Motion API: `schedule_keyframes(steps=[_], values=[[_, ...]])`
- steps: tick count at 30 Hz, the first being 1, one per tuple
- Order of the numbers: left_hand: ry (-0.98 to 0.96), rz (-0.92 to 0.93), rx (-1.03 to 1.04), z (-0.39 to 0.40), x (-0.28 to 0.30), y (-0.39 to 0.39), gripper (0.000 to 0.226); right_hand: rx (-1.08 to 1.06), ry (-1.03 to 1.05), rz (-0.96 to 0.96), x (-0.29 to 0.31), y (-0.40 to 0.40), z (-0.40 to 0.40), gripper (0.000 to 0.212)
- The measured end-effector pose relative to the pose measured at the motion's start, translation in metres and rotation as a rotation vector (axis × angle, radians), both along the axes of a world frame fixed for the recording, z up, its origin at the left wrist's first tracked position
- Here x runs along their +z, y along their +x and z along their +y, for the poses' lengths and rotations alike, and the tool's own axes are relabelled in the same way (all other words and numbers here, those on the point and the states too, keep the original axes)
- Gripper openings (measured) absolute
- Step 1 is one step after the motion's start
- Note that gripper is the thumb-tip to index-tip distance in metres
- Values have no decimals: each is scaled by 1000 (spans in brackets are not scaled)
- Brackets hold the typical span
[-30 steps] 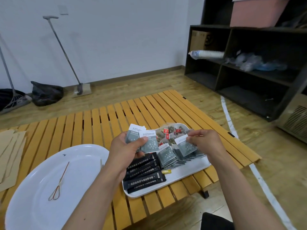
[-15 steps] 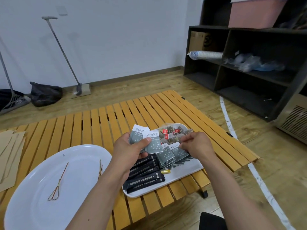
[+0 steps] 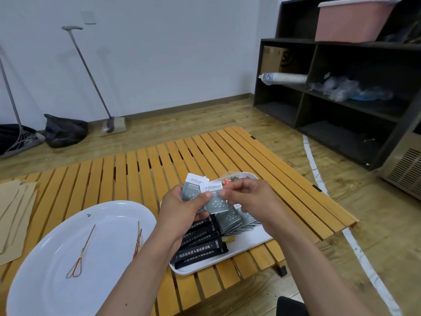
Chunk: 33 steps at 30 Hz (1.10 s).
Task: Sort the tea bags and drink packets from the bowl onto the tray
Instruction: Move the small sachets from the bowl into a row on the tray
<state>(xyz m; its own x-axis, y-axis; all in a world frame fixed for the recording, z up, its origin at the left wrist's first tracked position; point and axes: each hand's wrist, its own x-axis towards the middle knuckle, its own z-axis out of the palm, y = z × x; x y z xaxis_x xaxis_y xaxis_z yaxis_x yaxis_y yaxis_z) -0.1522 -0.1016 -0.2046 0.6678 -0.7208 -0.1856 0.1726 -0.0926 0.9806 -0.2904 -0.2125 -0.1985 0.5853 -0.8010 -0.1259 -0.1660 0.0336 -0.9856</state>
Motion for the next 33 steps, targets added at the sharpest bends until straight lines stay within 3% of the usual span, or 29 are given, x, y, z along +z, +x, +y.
schedule_keyframes(steps=[4, 7, 15, 30, 33], values=[[-10, 22, -22, -1, -1, 0, 31, -24, 44, -28, 1, -3, -5, 22], [-22, 111, -1, -2, 0, 3, 25, -163, 59, -34, -2, -14, -20, 14], [-17, 162, 32, 0, 2, 8, 28, -237, 19, 339, -24, -29, -47, 6], [-32, 111, 6, 1, -2, 7, 26, -258, -237, 599, -36, -17, -47, 15], [-28, 86, 0, -2, -5, 7, 33, -288, -374, 512, -25, -15, -34, 16]])
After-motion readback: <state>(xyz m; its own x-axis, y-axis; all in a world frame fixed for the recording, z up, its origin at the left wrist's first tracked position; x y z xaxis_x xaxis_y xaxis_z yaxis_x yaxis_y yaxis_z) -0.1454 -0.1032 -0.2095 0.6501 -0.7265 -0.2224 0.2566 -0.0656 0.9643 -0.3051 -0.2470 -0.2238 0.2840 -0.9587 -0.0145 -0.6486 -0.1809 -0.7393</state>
